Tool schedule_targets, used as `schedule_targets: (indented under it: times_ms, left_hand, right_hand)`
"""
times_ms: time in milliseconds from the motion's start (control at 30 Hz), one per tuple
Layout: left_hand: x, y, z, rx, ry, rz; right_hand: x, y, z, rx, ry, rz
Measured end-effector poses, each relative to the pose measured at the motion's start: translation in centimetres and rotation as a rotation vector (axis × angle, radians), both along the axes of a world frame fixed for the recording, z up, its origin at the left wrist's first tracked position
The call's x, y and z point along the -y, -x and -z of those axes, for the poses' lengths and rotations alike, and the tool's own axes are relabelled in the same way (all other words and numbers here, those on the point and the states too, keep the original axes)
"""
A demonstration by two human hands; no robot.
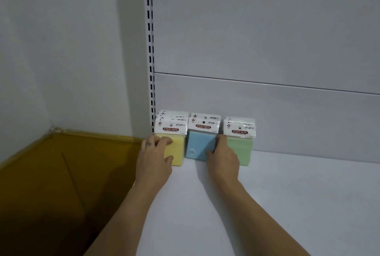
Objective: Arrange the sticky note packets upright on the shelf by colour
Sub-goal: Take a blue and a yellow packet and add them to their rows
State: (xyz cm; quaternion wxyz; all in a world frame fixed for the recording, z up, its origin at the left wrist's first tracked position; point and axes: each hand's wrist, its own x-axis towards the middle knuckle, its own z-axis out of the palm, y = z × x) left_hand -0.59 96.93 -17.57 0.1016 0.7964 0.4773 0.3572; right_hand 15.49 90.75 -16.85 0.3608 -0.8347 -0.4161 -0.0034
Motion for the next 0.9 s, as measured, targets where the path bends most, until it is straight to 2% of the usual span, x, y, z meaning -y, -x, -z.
schedule_targets:
  times_ms: [133,400,667,767,900]
  left_hand:
    - [-0.1,0.0,0.4,0.008,-0.001,0.009]
    - [0.0,0.0,0.6,-0.006,-0.023,0.011]
    - [-0.2,0.5,0.8,0.032,-0.013,0.055]
    - [-0.2,0.6,0.7,0.046,-0.007,0.070]
    - [-0.2,0.7,0.4,-0.029,0.009,0.082]
  right_hand:
    - [0.7,0.2,0.5,0.059,-0.017,0.000]
    - [1.1,2.7,2.5,0.644,-0.053,-0.171]
    - [1.6,3.0,2.6,0.465,0.218,-0.188]
    - [1.7,3.0,2.8,0.465,0.195,-0.188]
    - [1.6,2.9,2.4,0.457,0.252,-0.221]
